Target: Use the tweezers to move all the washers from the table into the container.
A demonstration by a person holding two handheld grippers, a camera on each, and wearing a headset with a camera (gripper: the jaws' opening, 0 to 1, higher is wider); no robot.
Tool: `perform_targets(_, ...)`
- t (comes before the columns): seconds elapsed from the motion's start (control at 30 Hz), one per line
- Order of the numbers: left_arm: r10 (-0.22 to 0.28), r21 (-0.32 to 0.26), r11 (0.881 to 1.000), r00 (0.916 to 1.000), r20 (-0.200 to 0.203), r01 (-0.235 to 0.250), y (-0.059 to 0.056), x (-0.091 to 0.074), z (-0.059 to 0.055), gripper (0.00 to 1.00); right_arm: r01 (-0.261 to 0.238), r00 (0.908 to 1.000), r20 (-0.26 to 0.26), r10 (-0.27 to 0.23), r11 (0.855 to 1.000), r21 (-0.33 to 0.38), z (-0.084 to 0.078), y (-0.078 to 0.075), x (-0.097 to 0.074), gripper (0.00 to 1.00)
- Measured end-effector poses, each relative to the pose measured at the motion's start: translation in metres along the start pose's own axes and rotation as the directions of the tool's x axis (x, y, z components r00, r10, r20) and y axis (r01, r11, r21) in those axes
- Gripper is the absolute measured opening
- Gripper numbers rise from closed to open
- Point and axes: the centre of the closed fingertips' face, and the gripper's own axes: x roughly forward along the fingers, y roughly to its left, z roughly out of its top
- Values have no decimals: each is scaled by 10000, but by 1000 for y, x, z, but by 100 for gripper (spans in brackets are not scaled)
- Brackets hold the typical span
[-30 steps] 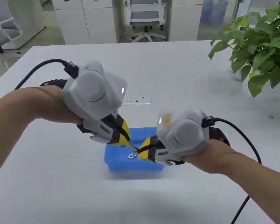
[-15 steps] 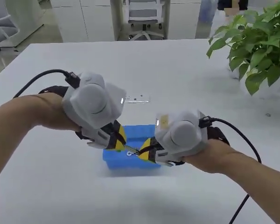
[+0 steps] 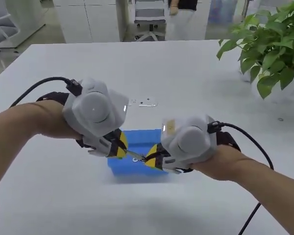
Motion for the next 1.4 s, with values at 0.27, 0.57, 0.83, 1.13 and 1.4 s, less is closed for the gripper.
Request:
perform_targets(0.27, -20, -215, 9998, 9999, 118, 22, -5, 3, 0, 7, -82, 9999, -144, 81, 9999, -106, -3, 6, -1, 5)
perform_targets(0.57, -32, -487, 9988, 9998, 194, 41, -13, 11, -7, 6, -122, 9998, -183, 119, 9998, -144, -6, 13, -2, 5)
perform_targets(0.83, -229, -743, 9969, 9993, 308, 252, -30, 29, -14, 6, -479, 9983, -354, 473, 9987, -168, -16, 30, 2, 5)
perform_targets(1.13, -432, -920, 9947, 9983, 399, 468, -48, 49, -20, 6, -848, 9945, -625, 843, 9964, -60, -29, 49, 10, 5)
perform_targets(1.4, -701, -898, 9932, 9967, 410, 736, -61, 67, -25, 6, -1254, 9876, -942, 1257, 9921, 88, -42, 62, 19, 5)
